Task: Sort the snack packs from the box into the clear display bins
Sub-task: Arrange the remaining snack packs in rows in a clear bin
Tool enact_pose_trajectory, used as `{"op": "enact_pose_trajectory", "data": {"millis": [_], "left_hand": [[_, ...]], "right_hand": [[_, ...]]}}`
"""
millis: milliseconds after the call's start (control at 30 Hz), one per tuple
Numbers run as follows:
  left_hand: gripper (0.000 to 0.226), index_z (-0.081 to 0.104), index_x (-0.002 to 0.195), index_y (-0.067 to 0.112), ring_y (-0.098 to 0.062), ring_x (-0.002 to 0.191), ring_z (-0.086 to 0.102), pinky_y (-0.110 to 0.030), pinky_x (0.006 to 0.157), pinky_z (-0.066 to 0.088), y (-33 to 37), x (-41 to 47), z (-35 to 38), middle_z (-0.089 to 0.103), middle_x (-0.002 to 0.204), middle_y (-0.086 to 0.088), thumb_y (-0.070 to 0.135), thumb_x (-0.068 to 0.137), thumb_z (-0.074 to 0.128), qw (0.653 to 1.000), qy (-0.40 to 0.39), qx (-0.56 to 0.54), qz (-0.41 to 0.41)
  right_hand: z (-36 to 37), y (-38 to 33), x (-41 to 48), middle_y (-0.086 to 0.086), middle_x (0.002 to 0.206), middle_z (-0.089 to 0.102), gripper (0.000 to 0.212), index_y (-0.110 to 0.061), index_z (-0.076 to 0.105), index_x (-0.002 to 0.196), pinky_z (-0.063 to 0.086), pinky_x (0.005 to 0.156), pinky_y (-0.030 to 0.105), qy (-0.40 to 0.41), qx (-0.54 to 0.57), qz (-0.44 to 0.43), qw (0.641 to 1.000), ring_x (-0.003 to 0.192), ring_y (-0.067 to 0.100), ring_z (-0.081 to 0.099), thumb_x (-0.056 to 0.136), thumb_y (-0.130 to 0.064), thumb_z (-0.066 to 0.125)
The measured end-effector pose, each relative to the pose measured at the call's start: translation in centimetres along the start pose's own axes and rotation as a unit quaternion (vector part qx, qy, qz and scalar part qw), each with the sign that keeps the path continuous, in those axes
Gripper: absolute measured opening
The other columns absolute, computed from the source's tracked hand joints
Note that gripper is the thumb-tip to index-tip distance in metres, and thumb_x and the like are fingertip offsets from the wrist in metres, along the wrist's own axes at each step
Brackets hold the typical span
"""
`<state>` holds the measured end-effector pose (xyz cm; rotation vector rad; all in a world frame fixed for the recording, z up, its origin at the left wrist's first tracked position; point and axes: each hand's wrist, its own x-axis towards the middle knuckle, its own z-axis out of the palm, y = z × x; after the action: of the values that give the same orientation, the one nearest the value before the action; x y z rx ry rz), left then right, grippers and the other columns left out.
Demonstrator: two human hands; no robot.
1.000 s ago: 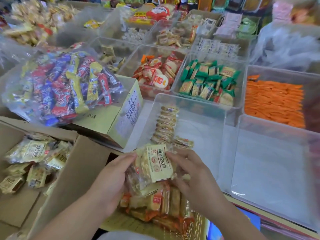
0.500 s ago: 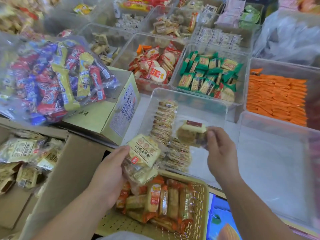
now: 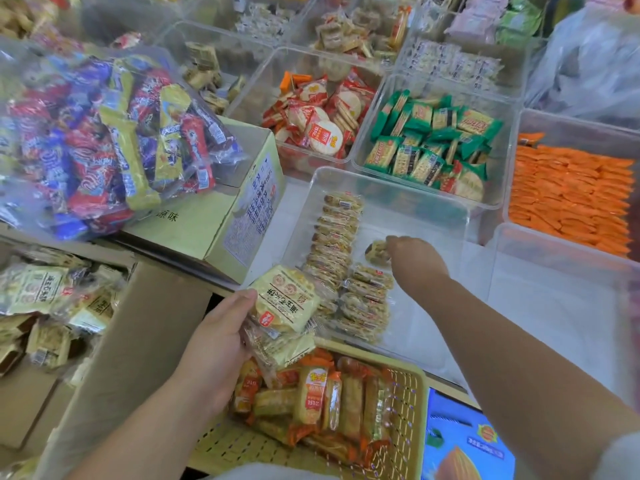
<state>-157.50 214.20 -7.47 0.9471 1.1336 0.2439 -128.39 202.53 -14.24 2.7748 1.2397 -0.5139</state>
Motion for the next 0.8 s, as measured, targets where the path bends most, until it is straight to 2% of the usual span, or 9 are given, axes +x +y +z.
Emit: {"op": "enact_pose_trajectory", "data": {"millis": [67,200,267,333,400,467,533,733,800], "left_hand": [[0.032,0.07,0.125,0.016,-0.031,0.114,0.071,-0.057,0.109,0.045,0.0,0.0,0.0,0.076,0.119,-0.011,0.031,0.108,0.048,1.0,-0.005,0.004,0.001],[0.032,0.069,0.125,0.015,-0.032,0.113,0.071,-0.051,0.102,0.05,-0.1,0.1,0.0,0.076,0.118,-0.012,0.031,0.108,0.047,1.0,-0.01,0.009,-0.001],[0.033,0.068,0.126,0.015,-0.032,0.114,0.07,-0.049,0.102,0.05,-0.2,0.2,-0.1,0.076,0.119,-0.011,0.032,0.108,0.047,1.0,-0.011,0.008,-0.003],[0.033,0.068,0.127,0.016,-0.031,0.115,0.07,-0.051,0.105,0.049,-0.3,0.2,-0.1,0.076,0.12,-0.01,0.032,0.108,0.047,1.0,-0.012,0.006,-0.004],[0.032,0.069,0.126,0.016,-0.029,0.114,0.071,-0.053,0.107,0.047,-0.3,0.3,-0.1,0.076,0.12,-0.01,0.032,0.108,0.047,1.0,-0.014,0.005,-0.004],[0.032,0.07,0.125,0.017,-0.028,0.113,0.072,-0.053,0.108,0.047,-0.3,0.4,-0.2,0.076,0.12,-0.009,0.033,0.107,0.048,1.0,-0.018,0.005,-0.004],[0.032,0.07,0.126,0.018,-0.027,0.113,0.072,-0.053,0.108,0.046,-0.2,0.3,-0.2,0.076,0.121,-0.009,0.034,0.107,0.049,1.0,-0.021,0.001,-0.005],[0.032,0.07,0.126,0.018,-0.029,0.115,0.071,-0.056,0.109,0.045,-0.1,-0.2,-0.1,0.075,0.122,-0.01,0.033,0.106,0.05,0.999,-0.029,-0.021,-0.02],[0.033,0.07,0.127,0.017,-0.029,0.114,0.071,-0.055,0.107,0.047,0.0,-0.6,-0.1,0.075,0.122,-0.01,0.034,0.103,0.053,0.999,-0.033,-0.027,-0.022]], "right_hand": [[1.0,-0.4,0.2,0.009,0.093,0.064,0.032,-0.012,0.055,0.106,0.052,0.071,0.036,-0.027,-0.021,-0.02,0.999,0.091,0.031,0.064,0.083,0.009,0.05],[2.4,-0.4,0.6,0.011,0.122,0.067,0.065,-0.021,0.052,0.144,0.051,0.089,0.037,-0.067,-0.017,-0.095,0.993,0.109,0.032,0.063,0.088,0.011,0.045],[2.7,-0.2,0.6,0.011,0.129,0.065,0.069,-0.026,0.045,0.15,0.049,0.088,0.036,-0.074,0.008,-0.095,0.993,0.113,0.032,0.062,0.091,0.01,0.043],[2.8,0.0,0.7,0.013,0.115,0.068,0.053,-0.021,0.047,0.144,0.05,0.077,0.036,-0.073,0.037,-0.08,0.993,0.097,0.033,0.063,0.096,0.001,0.044],[2.8,0.0,0.8,0.012,0.099,0.069,0.024,-0.015,0.057,0.123,0.053,0.073,0.039,-0.062,0.058,-0.058,0.995,0.084,0.03,0.062,0.103,-0.014,0.045],[2.9,-0.2,0.8,0.008,0.1,0.072,0.026,-0.013,0.067,0.113,0.054,0.08,0.039,-0.053,0.081,-0.052,0.994,0.092,0.03,0.065,0.105,-0.024,0.046],[3.2,-0.4,0.7,0.007,0.107,0.073,0.031,-0.014,0.071,0.117,0.053,0.085,0.038,-0.055,0.109,-0.044,0.992,0.1,0.03,0.066,0.106,-0.026,0.045],[3.5,-1.0,0.2,0.006,0.106,0.071,0.032,-0.018,0.064,0.117,0.054,0.084,0.042,-0.075,0.119,-0.025,0.99,0.1,0.031,0.063,0.106,-0.034,0.038],[3.4,-0.9,-0.2,0.007,0.113,0.07,0.033,-0.019,0.061,0.127,0.051,0.09,0.043,-0.058,0.124,-0.036,0.99,0.112,0.033,0.06,0.103,-0.036,0.045]]}}
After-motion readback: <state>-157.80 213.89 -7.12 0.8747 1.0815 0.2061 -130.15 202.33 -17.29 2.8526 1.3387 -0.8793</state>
